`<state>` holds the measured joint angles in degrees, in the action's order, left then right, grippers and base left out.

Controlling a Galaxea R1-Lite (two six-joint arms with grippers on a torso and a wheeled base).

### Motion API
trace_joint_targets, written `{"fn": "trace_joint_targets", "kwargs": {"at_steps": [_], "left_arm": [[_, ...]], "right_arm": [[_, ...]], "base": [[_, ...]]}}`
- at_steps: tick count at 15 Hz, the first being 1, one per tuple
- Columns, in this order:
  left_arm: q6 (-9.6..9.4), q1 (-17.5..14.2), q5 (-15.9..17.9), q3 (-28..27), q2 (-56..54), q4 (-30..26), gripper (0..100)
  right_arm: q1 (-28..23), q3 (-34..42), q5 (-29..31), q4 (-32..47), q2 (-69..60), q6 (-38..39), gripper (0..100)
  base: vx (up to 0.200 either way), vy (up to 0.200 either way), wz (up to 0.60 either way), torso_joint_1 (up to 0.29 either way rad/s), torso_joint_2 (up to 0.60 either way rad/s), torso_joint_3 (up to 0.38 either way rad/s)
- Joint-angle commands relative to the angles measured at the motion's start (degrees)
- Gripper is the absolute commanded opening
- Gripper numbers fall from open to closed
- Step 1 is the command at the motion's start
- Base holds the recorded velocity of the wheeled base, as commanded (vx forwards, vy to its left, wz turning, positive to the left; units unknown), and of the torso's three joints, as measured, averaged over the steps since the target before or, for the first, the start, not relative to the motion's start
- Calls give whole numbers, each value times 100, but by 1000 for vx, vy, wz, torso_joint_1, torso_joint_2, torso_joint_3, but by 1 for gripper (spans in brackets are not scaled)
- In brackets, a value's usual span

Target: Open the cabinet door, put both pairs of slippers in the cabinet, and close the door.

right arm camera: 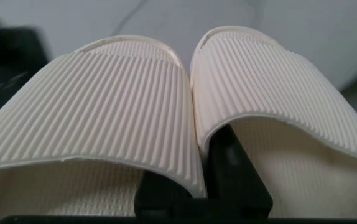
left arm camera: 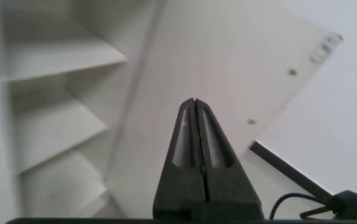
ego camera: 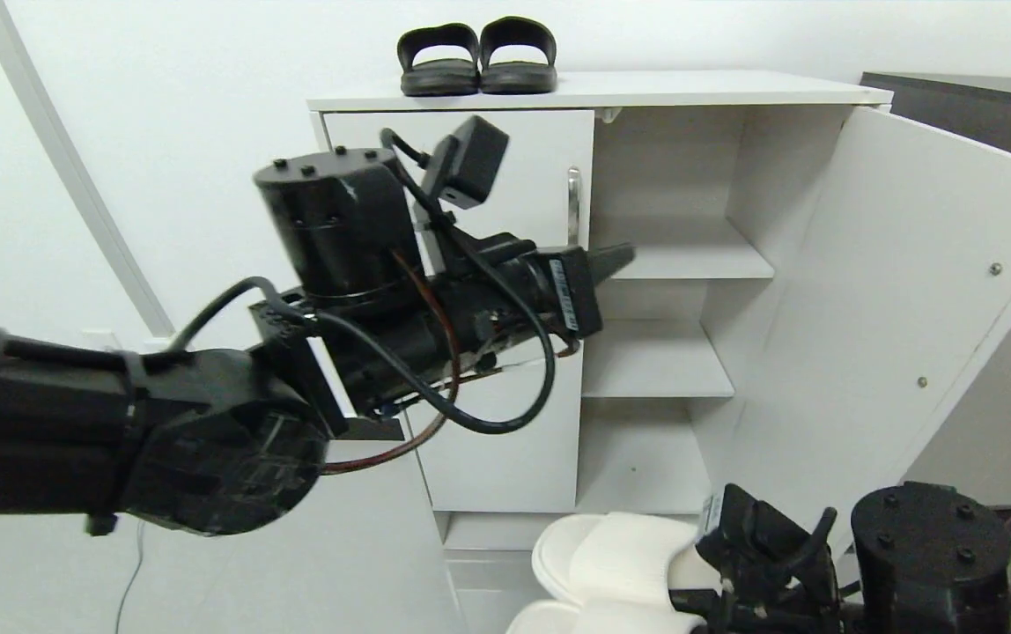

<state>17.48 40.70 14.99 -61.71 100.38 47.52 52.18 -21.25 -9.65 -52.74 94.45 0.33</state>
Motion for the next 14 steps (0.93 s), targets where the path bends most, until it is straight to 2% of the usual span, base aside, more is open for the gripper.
{"fn": "trace_joint_targets", "kwargs": {"at_steps": [1,2,5,7,8,10,11,13,14], "left_arm": [[1,-731,-14,660,-1020,-120,0],[-8,-1047,-155,1073,-1583,-313,0],[-228,-1557,-770,1899,-2963,-1078,0],[-773,-2137,-1280,2603,-4351,-2001,0],[-913,-2269,-1429,2796,-4712,-2282,0],[-1344,-2515,-1860,3183,-5573,-3003,0],[-1625,-2691,-2387,3332,-6232,-3530,0],[-1704,-2814,-2871,3350,-6803,-3961,0],[-1687,-3227,-3169,3446,-7260,-4418,0]], "right_arm": [[-102,-486,728,0,486,187,0],[-225,-784,1343,27,706,275,0],[-621,-1347,2161,27,1102,310,0],[-841,-1734,2908,18,1418,310,0],[-867,-1795,2996,18,1471,310,0],[-929,-1892,3066,27,1532,310,0],[-964,-1909,3119,18,1550,310,0],[-981,-1909,3136,18,1541,310,0],[-981,-1909,3145,9,1523,310,0]], "base": [[0,0,0,0,0,0],[0,0,0,0,0,0],[0,0,0,0,0,0],[0,0,0,0,0,0],[0,0,0,0,0,0],[0,0,0,0,0,0],[0,0,0,0,0,0],[0,0,0,0,0,0],[0,0,0,0,0,0]]}}
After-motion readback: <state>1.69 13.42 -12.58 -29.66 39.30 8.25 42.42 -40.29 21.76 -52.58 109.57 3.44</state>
